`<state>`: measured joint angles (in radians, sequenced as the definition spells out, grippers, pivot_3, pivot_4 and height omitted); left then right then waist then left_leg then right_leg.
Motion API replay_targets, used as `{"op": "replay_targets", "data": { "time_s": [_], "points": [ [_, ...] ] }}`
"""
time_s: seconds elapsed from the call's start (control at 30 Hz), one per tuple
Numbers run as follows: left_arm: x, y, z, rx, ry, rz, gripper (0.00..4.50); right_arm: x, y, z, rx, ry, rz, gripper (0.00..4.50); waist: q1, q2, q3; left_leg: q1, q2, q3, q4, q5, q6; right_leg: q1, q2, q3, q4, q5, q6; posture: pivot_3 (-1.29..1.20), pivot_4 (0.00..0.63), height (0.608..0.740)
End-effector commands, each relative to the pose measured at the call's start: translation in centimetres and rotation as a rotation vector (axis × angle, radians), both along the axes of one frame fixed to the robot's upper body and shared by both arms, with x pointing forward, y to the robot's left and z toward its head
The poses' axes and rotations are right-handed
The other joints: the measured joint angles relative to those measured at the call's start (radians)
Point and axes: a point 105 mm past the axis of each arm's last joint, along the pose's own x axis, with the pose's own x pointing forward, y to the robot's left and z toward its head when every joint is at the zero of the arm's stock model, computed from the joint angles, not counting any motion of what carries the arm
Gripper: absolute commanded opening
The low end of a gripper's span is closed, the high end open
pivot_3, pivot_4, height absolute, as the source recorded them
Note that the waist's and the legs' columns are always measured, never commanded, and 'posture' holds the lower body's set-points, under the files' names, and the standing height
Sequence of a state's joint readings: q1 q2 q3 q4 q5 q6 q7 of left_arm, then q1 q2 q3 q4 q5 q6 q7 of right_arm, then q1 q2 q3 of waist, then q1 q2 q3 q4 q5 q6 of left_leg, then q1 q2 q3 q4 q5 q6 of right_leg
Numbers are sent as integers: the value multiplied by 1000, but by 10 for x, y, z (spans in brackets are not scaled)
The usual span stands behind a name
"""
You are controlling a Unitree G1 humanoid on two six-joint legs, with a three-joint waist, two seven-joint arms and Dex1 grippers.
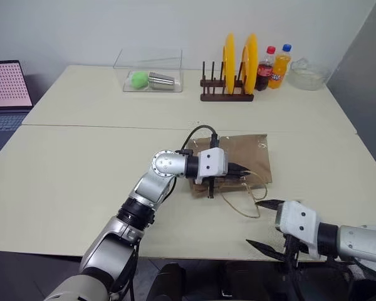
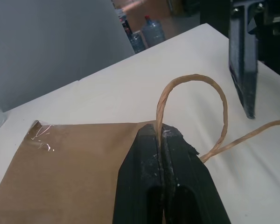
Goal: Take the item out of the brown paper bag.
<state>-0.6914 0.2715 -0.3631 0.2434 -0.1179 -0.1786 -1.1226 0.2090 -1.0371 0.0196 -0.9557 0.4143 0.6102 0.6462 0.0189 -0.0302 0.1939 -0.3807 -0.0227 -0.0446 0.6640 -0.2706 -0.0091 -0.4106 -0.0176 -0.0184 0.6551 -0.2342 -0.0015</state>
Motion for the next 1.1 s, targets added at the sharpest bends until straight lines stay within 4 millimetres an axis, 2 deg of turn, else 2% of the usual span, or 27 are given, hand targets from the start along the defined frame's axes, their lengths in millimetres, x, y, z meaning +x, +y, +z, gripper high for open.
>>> {"op": "replay_targets", "data": {
  "time_s": [0.03,0.1,0.3,0.4,0.47,0.63,0.83,1.0,1.1],
  "points": [
    [0,-3,18,-49,-43,-4,10,5,6,-8,-55,-54,60,4316,1,0,0,0,0,0,0,0,0,0,0,0,0,0,0,0,150,740],
    [1,-2,20,-50,-50,3,0,14,4,-14,-74,-75,39,3885,1,0,0,0,0,0,0,0,0,0,0,0,0,0,0,0,150,740],
    [6,7,23,-38,-74,31,0,23,8,-22,-80,-69,37,1677,1,0,0,0,0,-1,0,0,0,0,0,0,0,0,0,0,150,740],
    [13,12,34,-60,-60,68,0,24,12,-25,-87,-63,52,527,1,0,0,0,0,-1,0,0,0,0,0,-1,0,0,0,0,150,740],
    [21,14,47,-97,-46,110,0,24,14,-26,-88,-60,59,11,1,0,0,0,0,-1,0,0,0,0,0,-1,0,0,0,0,150,740],
    [45,18,89,-188,-85,238,0,24,16,-33,-119,-51,79,11,2,0,0,-1,0,-2,0,0,0,0,0,-2,0,0,0,0,150,740],
    [60,23,121,-271,-50,321,0,24,15,-38,-150,-44,88,11,1,0,0,-1,0,-3,0,0,0,0,0,-2,0,0,1,0,150,740],
    [67,28,131,-286,-66,346,0,24,15,-40,-159,-43,89,11,1,0,0,-1,-1,-2,1,0,0,0,-1,-1,0,0,1,0,150,740],
    [69,31,134,-301,-58,343,0,30,20,-30,-118,-92,83,11,0,0,0,-1,-1,-2,1,1,-1,0,-1,-2,0,0,1,0,150,740]
  ]
}}
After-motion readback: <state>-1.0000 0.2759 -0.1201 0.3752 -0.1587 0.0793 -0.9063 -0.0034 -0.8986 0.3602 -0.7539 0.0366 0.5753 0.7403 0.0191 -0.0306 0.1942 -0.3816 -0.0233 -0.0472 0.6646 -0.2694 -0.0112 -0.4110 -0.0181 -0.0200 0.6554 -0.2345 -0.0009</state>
